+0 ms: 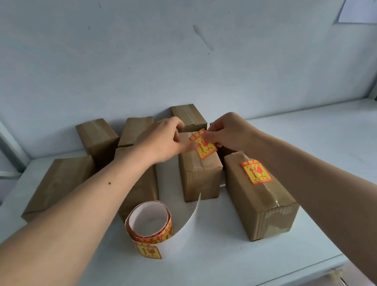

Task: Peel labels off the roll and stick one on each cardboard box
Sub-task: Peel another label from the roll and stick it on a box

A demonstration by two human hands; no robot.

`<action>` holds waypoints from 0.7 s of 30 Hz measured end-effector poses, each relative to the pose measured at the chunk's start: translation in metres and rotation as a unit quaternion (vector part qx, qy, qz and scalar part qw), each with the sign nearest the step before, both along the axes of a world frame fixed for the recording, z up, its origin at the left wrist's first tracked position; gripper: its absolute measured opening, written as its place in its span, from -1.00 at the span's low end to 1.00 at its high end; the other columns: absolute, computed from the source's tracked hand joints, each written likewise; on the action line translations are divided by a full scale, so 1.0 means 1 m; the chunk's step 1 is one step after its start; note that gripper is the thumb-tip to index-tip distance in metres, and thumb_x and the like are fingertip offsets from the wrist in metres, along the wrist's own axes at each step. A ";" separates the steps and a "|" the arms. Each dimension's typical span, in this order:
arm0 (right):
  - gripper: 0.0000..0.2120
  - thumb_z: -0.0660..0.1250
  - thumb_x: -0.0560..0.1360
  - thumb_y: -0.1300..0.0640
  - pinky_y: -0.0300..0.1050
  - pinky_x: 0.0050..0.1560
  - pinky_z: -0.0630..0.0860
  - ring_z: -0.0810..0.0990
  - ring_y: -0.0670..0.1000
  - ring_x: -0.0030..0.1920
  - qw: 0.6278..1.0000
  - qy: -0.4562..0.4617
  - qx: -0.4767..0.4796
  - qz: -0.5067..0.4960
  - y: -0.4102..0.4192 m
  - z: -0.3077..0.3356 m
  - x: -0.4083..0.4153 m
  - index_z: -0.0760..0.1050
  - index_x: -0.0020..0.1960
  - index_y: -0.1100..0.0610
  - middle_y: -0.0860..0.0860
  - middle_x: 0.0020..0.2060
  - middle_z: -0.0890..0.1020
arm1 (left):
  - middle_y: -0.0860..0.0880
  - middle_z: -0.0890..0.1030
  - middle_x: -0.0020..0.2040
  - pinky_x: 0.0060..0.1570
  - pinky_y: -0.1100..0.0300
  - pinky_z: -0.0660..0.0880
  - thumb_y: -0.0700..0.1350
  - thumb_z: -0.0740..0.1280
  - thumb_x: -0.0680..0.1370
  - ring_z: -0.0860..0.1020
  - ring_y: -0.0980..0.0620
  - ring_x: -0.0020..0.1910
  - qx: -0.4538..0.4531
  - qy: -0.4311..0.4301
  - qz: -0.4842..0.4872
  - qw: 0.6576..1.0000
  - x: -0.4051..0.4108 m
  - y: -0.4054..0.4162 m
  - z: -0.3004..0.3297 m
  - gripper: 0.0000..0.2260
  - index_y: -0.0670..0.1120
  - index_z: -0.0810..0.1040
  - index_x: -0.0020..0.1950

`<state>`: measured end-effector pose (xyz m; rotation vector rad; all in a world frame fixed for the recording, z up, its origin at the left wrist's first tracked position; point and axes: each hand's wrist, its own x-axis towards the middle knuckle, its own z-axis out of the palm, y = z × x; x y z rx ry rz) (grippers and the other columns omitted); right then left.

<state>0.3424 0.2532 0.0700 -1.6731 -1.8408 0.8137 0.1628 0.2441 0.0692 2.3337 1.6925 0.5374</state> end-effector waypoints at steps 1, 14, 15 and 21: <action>-0.81 0.40 0.51 0.06 -0.22 -0.34 0.37 0.49 -0.07 -0.32 1.000 0.004 -0.001 -0.019 0.003 -0.001 0.001 0.66 -0.09 0.19 0.00 -0.33 0.59 | 0.03 0.51 0.04 -0.05 0.08 0.54 0.36 0.39 0.30 0.50 0.07 -0.04 -0.046 -0.001 0.006 0.999 -0.002 0.001 -0.002 -0.19 -0.06 0.30 0.40; -0.68 0.49 0.42 -0.01 -0.27 -0.46 0.32 0.51 -0.11 -0.36 0.992 0.003 -0.072 -0.104 0.028 -0.018 -0.007 0.62 0.04 0.19 0.01 -0.25 0.62 | -0.08 0.28 0.47 0.41 -0.12 0.14 0.52 0.19 0.30 0.24 -0.08 0.44 0.015 0.273 -0.021 0.962 -0.007 -0.006 -0.048 0.02 -0.11 0.06 0.53; -0.68 0.51 0.41 -0.01 -0.26 -0.42 0.36 0.53 -0.09 -0.32 0.992 -0.004 -0.067 -0.104 0.030 -0.019 -0.007 0.63 0.04 0.20 0.03 -0.20 0.65 | -0.08 0.30 0.45 0.40 -0.11 0.16 0.53 0.17 0.29 0.26 -0.08 0.42 0.025 0.271 -0.021 0.962 -0.008 -0.006 -0.049 0.01 -0.11 0.09 0.52; -0.66 0.56 0.35 0.00 -0.05 -0.08 0.63 0.63 0.00 -0.11 0.993 -0.052 -0.017 -0.104 0.036 -0.029 -0.012 0.61 -0.01 0.20 0.07 -0.12 0.66 | -0.05 0.37 0.41 0.39 -0.10 0.17 0.53 0.20 0.28 0.32 -0.06 0.38 0.033 0.247 -0.015 0.968 -0.007 -0.003 -0.053 -0.06 -0.07 0.22 0.44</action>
